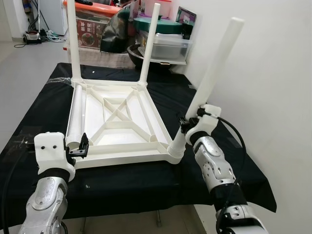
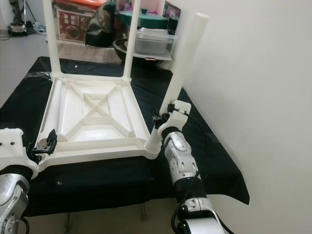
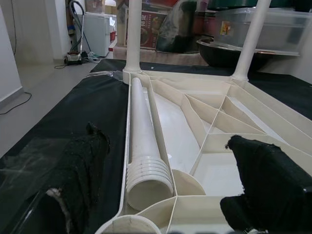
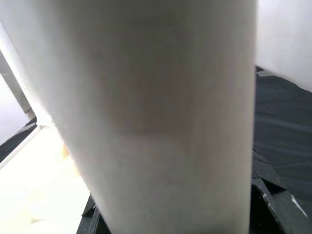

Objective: Building children table

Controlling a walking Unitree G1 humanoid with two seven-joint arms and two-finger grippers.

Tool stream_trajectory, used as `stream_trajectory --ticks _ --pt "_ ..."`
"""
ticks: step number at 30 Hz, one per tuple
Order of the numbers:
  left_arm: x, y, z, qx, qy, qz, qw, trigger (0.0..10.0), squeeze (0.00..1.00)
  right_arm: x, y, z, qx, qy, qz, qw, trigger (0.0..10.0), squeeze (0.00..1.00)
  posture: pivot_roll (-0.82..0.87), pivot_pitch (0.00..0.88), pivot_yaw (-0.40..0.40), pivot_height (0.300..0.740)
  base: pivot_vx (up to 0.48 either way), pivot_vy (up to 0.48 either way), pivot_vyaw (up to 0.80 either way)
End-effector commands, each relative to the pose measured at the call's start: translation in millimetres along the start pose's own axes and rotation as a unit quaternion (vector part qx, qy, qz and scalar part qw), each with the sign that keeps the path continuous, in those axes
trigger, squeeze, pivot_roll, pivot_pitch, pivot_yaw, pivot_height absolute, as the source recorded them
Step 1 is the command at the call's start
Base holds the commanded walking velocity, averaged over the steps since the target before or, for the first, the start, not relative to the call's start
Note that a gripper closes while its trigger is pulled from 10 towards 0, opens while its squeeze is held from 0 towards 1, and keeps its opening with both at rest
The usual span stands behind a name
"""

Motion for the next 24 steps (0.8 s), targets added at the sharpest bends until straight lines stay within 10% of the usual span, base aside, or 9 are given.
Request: stream_trajectory --ticks 1,11,12,13,24 --pt "2.5 1 -1.5 -0.001 -0.011 0.000 1.000 10.0 0.00 23.6 -42 14.4 -0.082 -0.043 -0.004 0.996 10.0 0.00 0.15 0.000 -0.138 0.740 0.000 0.000 0.00" --pt "6.3 2 -5.6 -0.001 -0.014 -0.011 1.000 10.0 0.00 3.2 -40 9.7 -0.068 -0.026 0.013 0.997 10.0 0.00 0.15 0.000 -0.135 0.740 0.000 0.000 0.00" --pt "6.1 2 -5.7 -0.001 -0.014 -0.012 1.000 10.0 0.00 2.4 -37 10.3 -0.060 -0.023 0.009 0.998 10.0 0.89 0.15 0.000 -0.135 0.740 0.000 0.000 0.00" --pt "5.8 2 -6.0 -0.001 -0.015 -0.012 1.000 10.0 0.00 1.4 -34 10.7 -0.053 -0.020 0.006 0.998 10.0 1.00 0.15 0.000 -0.135 0.740 0.000 0.000 0.00" --pt "4.6 3 -9.1 0.004 -0.017 -0.015 1.000 10.0 0.00 -32.3 31 7.4 0.044 0.097 -0.007 0.994 10.0 1.00 0.12 0.000 -0.129 0.740 0.000 0.000 0.00"
Point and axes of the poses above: a point about 5 cm out from each wrist's last joint towards the gripper, its own z axis pointing back from the gripper into the wrist, its own y axis along the axis of the wrist's last joint, x = y × z, the point moved 4 cm from there along -z, pointing out of the wrist towards the gripper, and after that the axes turned 9 degrees about -z, right-handed, at the moved point
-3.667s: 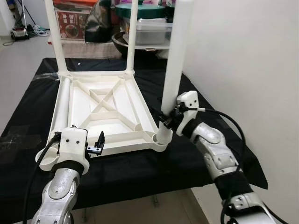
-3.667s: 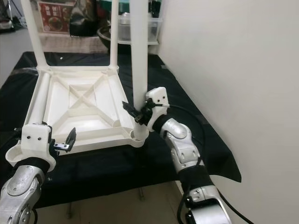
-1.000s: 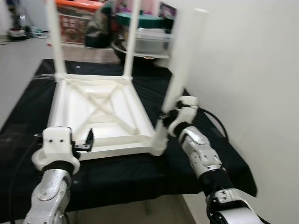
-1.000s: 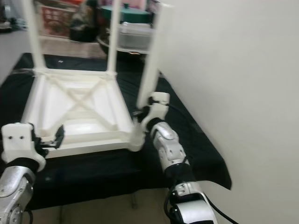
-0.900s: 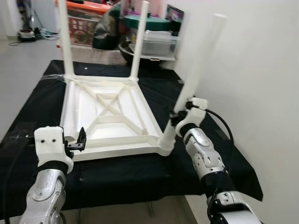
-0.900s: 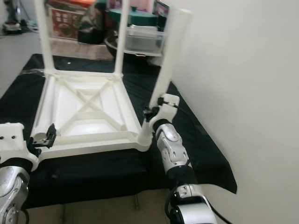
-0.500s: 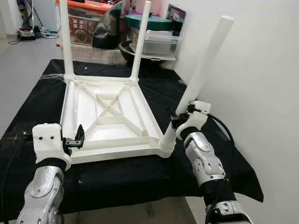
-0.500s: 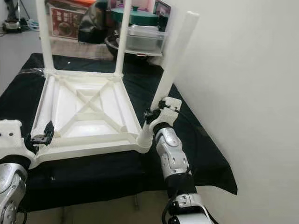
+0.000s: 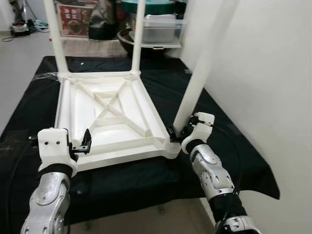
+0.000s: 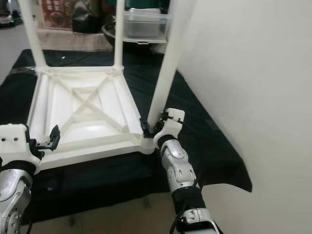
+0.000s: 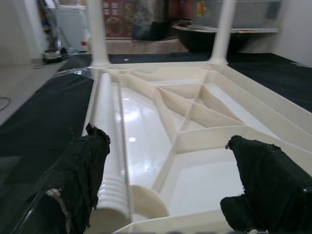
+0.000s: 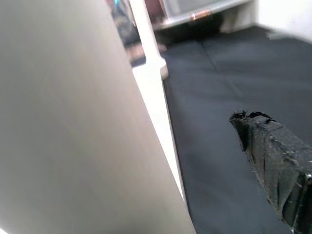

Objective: Building children table

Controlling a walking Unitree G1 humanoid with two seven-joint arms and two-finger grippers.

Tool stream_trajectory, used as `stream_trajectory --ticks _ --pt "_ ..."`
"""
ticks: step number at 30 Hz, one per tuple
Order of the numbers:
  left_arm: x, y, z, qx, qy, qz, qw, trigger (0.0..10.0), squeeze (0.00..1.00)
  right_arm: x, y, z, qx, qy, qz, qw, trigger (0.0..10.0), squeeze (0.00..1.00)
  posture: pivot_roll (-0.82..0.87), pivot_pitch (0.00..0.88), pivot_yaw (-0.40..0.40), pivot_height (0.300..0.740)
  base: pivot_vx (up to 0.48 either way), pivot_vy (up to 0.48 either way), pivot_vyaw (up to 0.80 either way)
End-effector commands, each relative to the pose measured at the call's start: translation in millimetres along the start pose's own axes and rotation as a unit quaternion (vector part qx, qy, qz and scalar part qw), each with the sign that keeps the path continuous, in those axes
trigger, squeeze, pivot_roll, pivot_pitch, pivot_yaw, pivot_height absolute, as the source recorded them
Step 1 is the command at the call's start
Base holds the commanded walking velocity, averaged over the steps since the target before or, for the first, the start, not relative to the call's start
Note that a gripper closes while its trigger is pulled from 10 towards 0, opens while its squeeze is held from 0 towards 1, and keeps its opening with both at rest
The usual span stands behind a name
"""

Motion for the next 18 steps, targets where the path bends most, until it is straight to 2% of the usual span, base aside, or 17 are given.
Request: stream_trajectory --ticks 1,4,7,10,12,13,14,15,18 --pt "2.3 -5 -1.5 -0.011 -0.008 -0.007 1.000 10.0 0.00 -3.7 22 -1.8 0.029 0.024 0.000 0.999 10.0 1.00 0.12 0.000 -0.129 0.740 0.000 0.000 0.00" --pt "2.7 -4 -1.9 -0.010 -0.010 -0.007 1.000 10.0 0.00 -14.6 35 -0.7 0.041 0.064 0.006 0.997 10.0 1.00 0.12 0.000 -0.129 0.740 0.000 0.000 0.00" --pt "3.2 -4 -2.0 -0.009 -0.011 -0.007 1.000 10.0 0.00 -18.0 38 0.1 0.041 0.079 0.009 0.996 10.0 1.00 0.12 0.000 -0.129 0.740 0.000 0.000 0.00" --pt "5.6 -4 -2.9 -0.009 -0.015 -0.006 1.000 10.0 0.00 -15.1 38 -1.5 0.024 0.103 0.046 0.993 10.0 1.00 0.11 0.000 -0.126 0.740 0.000 0.000 0.00" --pt "5.6 -4 -2.9 -0.009 -0.015 -0.006 1.000 10.0 0.00 -15.1 38 -1.5 0.024 0.103 0.046 0.993 10.0 1.00 0.11 0.000 -0.126 0.740 0.000 0.000 0.00" --pt "6.6 -4 -3.7 -0.008 -0.018 -0.006 1.000 10.0 0.00 -10.0 38 -4.5 0.008 0.114 0.057 0.992 10.0 1.00 0.11 0.000 -0.125 0.740 0.000 0.000 0.00" --pt "7.4 -4 -4.4 -0.008 -0.020 -0.006 1.000 10.0 0.00 -3.9 39 -8.5 -0.014 0.139 0.061 0.988 10.0 0.00 0.11 0.000 -0.125 0.740 0.000 0.000 0.00" --pt "8.0 -4 -5.2 -0.007 -0.021 -0.006 1.000 10.0 0.00 0.7 41 -11.0 -0.032 0.161 0.060 0.985 10.0 0.00 0.10 0.000 -0.125 0.740 0.000 0.000 0.00" --pt "8.3 -4 -5.8 -0.006 -0.023 -0.006 1.000 10.0 0.00 7.0 45 -13.3 -0.043 0.174 0.062 0.982 10.0 0.00 0.10 0.000 -0.126 0.740 0.000 0.000 0.00"
Point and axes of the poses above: a point about 5 cm out from each wrist's last joint towards the gripper, its own z axis pointing back from the gripper into the wrist, its own y axis along the axis of the wrist's last joint, x = y × z, the point moved 4 cm from there along -z, pointing out of the wrist towards the gripper, and after that the axes turned 9 degrees about -z, right-handed, at the moved point
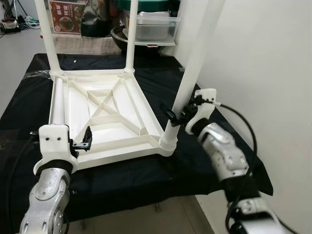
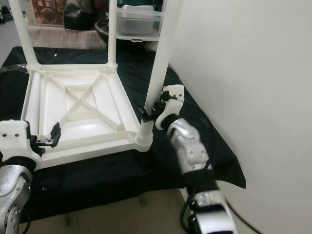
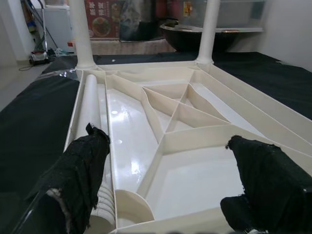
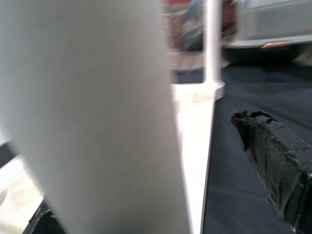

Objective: Building children table

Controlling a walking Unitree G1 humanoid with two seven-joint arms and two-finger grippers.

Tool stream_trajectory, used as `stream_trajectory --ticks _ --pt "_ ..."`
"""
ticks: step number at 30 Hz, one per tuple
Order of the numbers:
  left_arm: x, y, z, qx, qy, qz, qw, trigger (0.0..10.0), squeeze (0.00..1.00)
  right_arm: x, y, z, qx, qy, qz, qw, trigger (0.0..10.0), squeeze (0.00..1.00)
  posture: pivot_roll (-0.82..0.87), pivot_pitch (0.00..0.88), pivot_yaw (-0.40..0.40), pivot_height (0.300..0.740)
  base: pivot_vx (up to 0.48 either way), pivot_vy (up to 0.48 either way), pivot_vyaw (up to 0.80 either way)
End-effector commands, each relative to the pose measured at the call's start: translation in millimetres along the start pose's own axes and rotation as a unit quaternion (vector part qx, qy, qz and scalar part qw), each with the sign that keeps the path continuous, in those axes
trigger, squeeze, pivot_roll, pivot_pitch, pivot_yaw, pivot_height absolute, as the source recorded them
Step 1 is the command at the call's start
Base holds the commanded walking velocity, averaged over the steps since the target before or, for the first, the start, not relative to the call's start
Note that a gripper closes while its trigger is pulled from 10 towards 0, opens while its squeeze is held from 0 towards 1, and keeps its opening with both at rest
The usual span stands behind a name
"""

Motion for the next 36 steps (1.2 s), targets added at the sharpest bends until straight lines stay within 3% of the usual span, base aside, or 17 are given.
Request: stream_trajectory --ticks 1,2,5,17,18,20,21,22,23,25,30,31,32,33,34,35,36 --pt "1.2 -2 -1.0 -0.003 -0.006 -0.007 1.000 10.0 0.00 3.7 -6 2.4 -0.009 0.003 -0.014 1.000 10.0 0.00 0.10 0.000 -0.126 0.740 0.000 0.000 0.00" --pt "1.5 -1 -1.9 -0.001 -0.007 -0.008 1.000 10.0 0.00 13.7 2 3.1 -0.029 0.040 -0.015 0.999 10.0 0.00 0.10 0.000 -0.129 0.740 0.000 0.000 0.00" --pt "1.4 -1 -2.2 -0.001 -0.007 -0.007 1.000 10.0 0.00 20.4 11 3.4 -0.038 0.064 -0.019 0.997 10.0 0.00 0.10 0.000 -0.132 0.740 0.000 0.000 0.00" --pt "3.5 -2 -1.4 -0.001 -0.011 -0.007 1.000 10.0 0.00 11.8 -2 1.0 -0.070 0.132 -0.063 0.987 10.0 0.00 0.12 0.000 -0.136 0.740 0.000 0.000 0.00" --pt "2.7 -2 -1.2 -0.001 -0.011 -0.008 1.000 10.0 0.00 10.1 -6 0.9 -0.076 0.144 -0.066 0.984 8.6 0.00 0.12 0.000 -0.137 0.740 0.000 0.000 0.00" --pt "2.7 -2 -1.2 -0.001 -0.011 -0.008 1.000 10.0 0.00 10.1 -6 0.9 -0.076 0.144 -0.066 0.984 8.6 0.00 0.12 0.000 -0.137 0.740 0.000 0.000 0.00" --pt "2.2 -3 -1.0 -0.002 -0.011 -0.008 1.000 10.0 0.00 9.3 -9 1.2 -0.081 0.157 -0.068 0.982 7.8 0.00 0.12 0.000 -0.139 0.740 0.000 0.000 0.00" --pt "2.2 -3 -1.0 -0.002 -0.011 -0.008 1.000 10.0 0.00 9.3 -9 1.2 -0.081 0.157 -0.068 0.982 7.8 0.00 0.12 0.000 -0.139 0.740 0.000 0.000 0.00" --pt "1.8 -2 -0.9 -0.002 -0.011 -0.008 1.000 10.0 0.00 12.9 -10 1.0 -0.079 0.151 -0.071 0.983 0.0 0.00 0.13 0.000 -0.145 0.740 0.000 0.000 0.00" --pt "1.9 -2 -0.8 0.000 -0.011 -0.007 1.000 10.0 0.00 23.4 -9 -0.7 -0.067 0.110 -0.083 0.988 0.0 0.00 0.13 0.000 -0.146 0.740 0.000 0.000 0.00" --pt "3.0 -1 -0.7 0.001 -0.013 -0.008 1.000 10.0 0.00 31.8 -8 -3.2 -0.050 0.061 -0.097 0.992 0.0 0.00 0.12 0.000 -0.147 0.740 0.000 0.000 0.00" --pt "2.8 -2 -0.4 0.000 -0.013 -0.008 1.000 10.0 0.00 47.6 -25 -4.0 -0.089 -0.052 -0.109 0.989 0.0 0.00 0.13 0.000 -0.147 0.740 0.000 0.000 0.00" --pt "2.8 -2 -0.4 0.000 -0.013 -0.008 1.000 10.0 0.00 47.6 -25 -4.0 -0.089 -0.052 -0.109 0.989 0.0 0.00 0.13 0.000 -0.147 0.740 0.000 0.000 0.00" --pt "2.5 -3 -0.1 0.000 -0.013 -0.009 1.000 10.0 0.00 58.3 -38 -0.9 -0.120 -0.132 -0.110 0.978 0.0 0.00 0.13 0.000 -0.147 0.740 0.000 0.000 0.00" --pt "1.7 -4 0.2 -0.002 -0.012 -0.010 1.000 10.0 0.00 52.8 -50 -0.3 -0.129 -0.198 -0.104 0.966 0.0 0.00 0.12 0.000 -0.142 0.740 0.000 0.000 0.00" --pt "1.7 -4 0.2 -0.002 -0.012 -0.010 1.000 10.0 0.00 52.8 -50 -0.3 -0.129 -0.198 -0.104 0.966 0.0 0.00 0.12 0.000 -0.142 0.740 0.000 0.000 0.00" --pt "1.4 -6 0.4 -0.006 -0.011 -0.013 1.000 10.0 0.00 42.0 -57 1.6 -0.126 -0.236 -0.103 0.958 0.0 0.00 0.12 0.000 -0.139 0.740 0.000 0.000 0.00"
Point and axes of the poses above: a point about 5 cm out from each wrist's last joint towards the gripper, its own z axis pointing back from the gripper into the wrist, its own y axis along the axis of the wrist's last joint, x = y × z, the point moved 4 cm from there along -z, pointing out of the wrist towards the gripper, and after that the axes turned 9 degrees about -z, right-handed, at the moved point
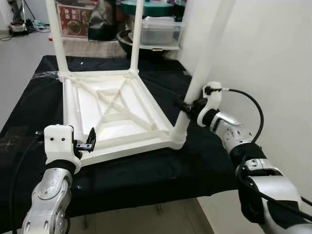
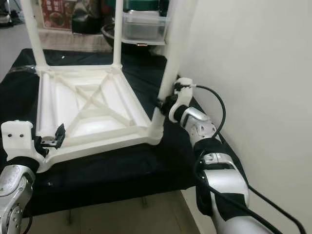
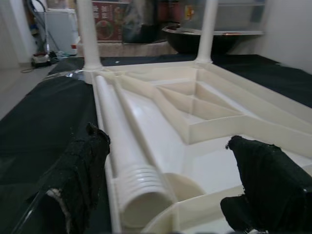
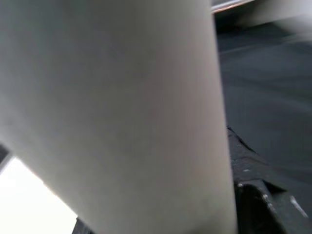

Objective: Building children table

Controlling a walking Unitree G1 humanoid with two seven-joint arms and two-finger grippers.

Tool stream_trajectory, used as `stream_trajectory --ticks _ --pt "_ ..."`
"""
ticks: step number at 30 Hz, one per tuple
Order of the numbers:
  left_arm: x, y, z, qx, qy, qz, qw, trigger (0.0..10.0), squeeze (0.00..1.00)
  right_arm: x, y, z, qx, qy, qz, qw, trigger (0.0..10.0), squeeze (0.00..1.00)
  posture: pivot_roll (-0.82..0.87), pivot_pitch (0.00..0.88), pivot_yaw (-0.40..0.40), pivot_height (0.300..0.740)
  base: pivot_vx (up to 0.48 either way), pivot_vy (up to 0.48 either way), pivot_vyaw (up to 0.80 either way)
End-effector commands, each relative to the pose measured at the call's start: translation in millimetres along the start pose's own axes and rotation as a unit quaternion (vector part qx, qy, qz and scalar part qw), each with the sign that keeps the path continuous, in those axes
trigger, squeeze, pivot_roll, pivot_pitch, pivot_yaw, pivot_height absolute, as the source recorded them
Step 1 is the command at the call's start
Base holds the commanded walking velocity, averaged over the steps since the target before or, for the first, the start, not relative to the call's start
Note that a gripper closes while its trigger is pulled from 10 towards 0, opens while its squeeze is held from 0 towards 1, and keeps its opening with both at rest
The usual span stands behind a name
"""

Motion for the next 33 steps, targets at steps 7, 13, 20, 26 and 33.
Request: stream_trajectory --ticks 7,13,20,26,33 --pt "3.5 -11 -1.3 -0.014 -0.002 -0.011 1.000 10.0 0.00 -40.3 -53 19.7 -0.022 -0.083 -0.033 0.996 0.0 0.00 0.12 0.000 -0.135 0.740 0.000 0.000 0.00" --pt "1.5 -18 -4.0 -0.025 0.006 -0.001 1.000 10.0 0.00 -45.5 -42 0.9 -0.028 -0.068 -0.026 0.997 10.0 0.00 0.12 0.000 -0.147 0.740 0.000 0.000 0.00" --pt "3.7 -20 -5.1 -0.026 0.004 0.002 1.000 10.0 0.00 -44.1 -5 7.9 0.002 0.000 0.015 1.000 10.0 1.00 0.12 0.000 -0.145 0.740 0.000 0.000 0.00" --pt "5.3 -22 -6.3 -0.027 -0.001 0.006 1.000 10.0 0.00 -50.7 22 18.3 -0.015 0.230 0.053 0.972 10.0 0.00 0.10 0.000 -0.140 0.740 0.000 0.000 0.00" --pt "7.3 -23 -8.7 -0.026 -0.008 0.004 1.000 10.0 0.00 -41.4 0 32.4 -0.080 0.364 0.111 0.921 10.0 0.00 0.11 0.000 -0.137 0.740 0.000 0.000 0.00"
Point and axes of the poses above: a point about 5 cm out from each wrist's last joint towards the gripper, its own z axis pointing back from the gripper into the wrist, its own y axis along the axis of the wrist's last joint, x = y × z, the point moved 4 cm from there along -z, pointing out of the wrist towards the gripper, and after that the axes turned 9 degrees about -z, right-handed, at the moved point
